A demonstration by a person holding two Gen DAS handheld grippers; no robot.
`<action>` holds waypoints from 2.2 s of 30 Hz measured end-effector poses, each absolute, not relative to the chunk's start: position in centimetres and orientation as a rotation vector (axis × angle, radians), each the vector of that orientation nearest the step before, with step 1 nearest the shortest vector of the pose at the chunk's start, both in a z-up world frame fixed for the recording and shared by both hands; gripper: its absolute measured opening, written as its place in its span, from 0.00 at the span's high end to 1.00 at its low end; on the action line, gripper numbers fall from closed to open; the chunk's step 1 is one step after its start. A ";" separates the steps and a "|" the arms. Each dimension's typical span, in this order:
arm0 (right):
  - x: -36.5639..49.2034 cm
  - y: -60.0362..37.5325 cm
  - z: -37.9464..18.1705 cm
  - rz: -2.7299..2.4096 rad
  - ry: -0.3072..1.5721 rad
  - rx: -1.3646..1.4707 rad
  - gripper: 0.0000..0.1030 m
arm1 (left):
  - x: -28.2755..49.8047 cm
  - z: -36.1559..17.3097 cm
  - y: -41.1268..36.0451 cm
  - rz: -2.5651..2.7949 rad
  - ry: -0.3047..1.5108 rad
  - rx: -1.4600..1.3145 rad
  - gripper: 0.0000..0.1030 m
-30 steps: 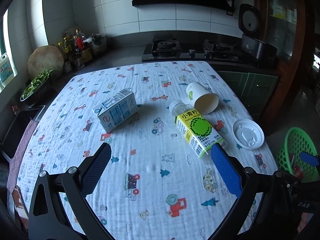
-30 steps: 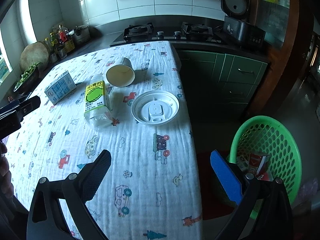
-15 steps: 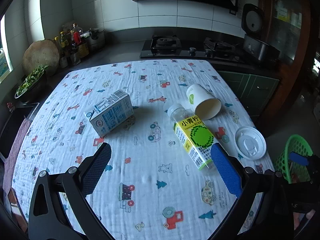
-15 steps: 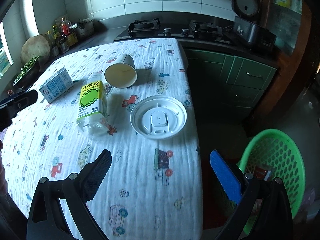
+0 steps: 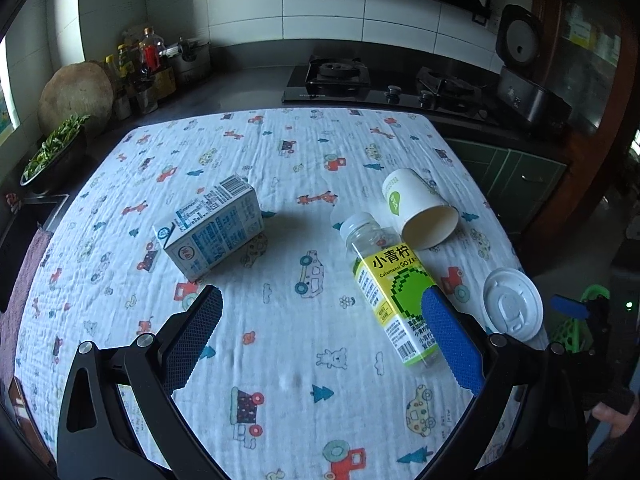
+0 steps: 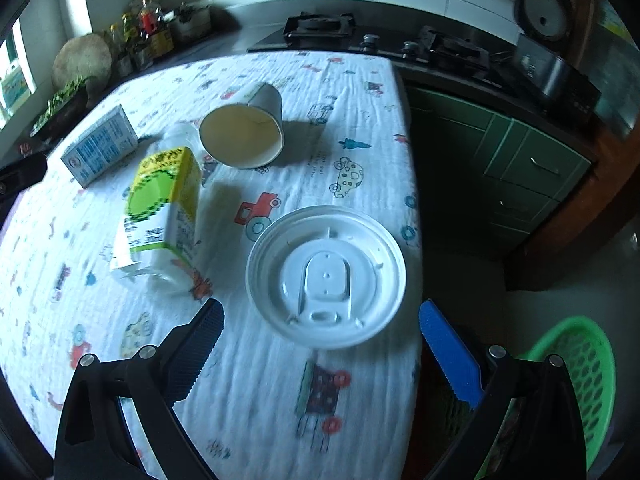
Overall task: Collect trash
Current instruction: 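Grasp the white plastic lid with the right gripper while the left gripper grasps the yellow-green bottle, then open the right gripper over the basket to drop the lid while the left gripper carries the bottle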
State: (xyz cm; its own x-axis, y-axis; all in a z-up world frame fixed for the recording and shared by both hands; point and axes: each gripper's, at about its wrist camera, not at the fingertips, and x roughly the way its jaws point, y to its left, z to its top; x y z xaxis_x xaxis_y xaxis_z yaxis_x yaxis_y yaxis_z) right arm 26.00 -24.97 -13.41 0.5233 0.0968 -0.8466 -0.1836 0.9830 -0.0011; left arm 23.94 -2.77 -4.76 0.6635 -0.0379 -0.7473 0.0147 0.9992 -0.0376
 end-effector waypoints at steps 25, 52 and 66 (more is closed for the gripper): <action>25.3 -26.9 -12.8 0.151 0.971 -0.032 0.14 | 30.5 -11.1 -8.4 -0.067 1.054 -0.076 0.06; 13.8 -39.7 -11.1 -0.152 0.915 0.083 0.14 | 23.4 -9.1 -9.8 -0.186 1.019 -0.093 0.44; 10.1 -47.1 -14.5 -0.292 0.972 0.200 0.12 | 19.8 -6.1 -17.1 -0.432 0.962 -0.039 0.97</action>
State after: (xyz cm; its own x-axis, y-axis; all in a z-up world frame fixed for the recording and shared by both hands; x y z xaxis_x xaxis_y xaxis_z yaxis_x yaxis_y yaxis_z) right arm 10.11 -47.14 -14.48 0.5294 -0.1538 -0.8343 0.3317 0.9427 0.0367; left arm 19.81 -17.06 -6.07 0.4940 -0.3732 -0.7853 0.3393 0.9143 -0.2211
